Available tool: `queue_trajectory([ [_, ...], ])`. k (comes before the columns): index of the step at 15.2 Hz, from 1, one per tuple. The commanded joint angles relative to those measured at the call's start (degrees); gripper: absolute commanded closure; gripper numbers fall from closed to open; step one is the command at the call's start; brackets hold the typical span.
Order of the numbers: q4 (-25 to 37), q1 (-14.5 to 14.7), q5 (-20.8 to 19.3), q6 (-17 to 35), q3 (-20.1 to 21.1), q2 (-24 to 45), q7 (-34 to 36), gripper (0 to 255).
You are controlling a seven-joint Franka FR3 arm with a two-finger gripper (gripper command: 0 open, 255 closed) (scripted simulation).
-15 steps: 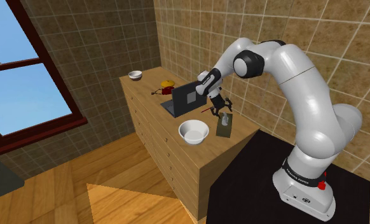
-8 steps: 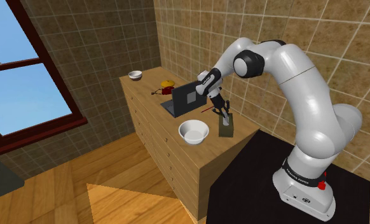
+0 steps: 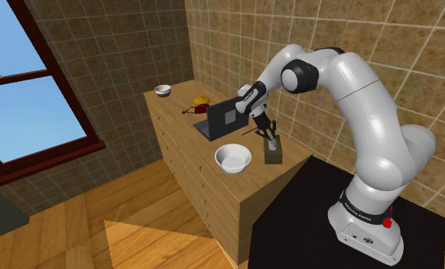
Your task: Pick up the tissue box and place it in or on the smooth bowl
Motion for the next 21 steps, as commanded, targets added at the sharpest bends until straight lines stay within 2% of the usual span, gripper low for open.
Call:
queue_trajectory([
  [1, -0.3, 0.1, 0.0, -0.6, 0.0, -0.7, -0.1, 255],
  [21, -1.7, 1.1, -1.0, -9.5, -0.9, -11.3, -2.1, 255],
])
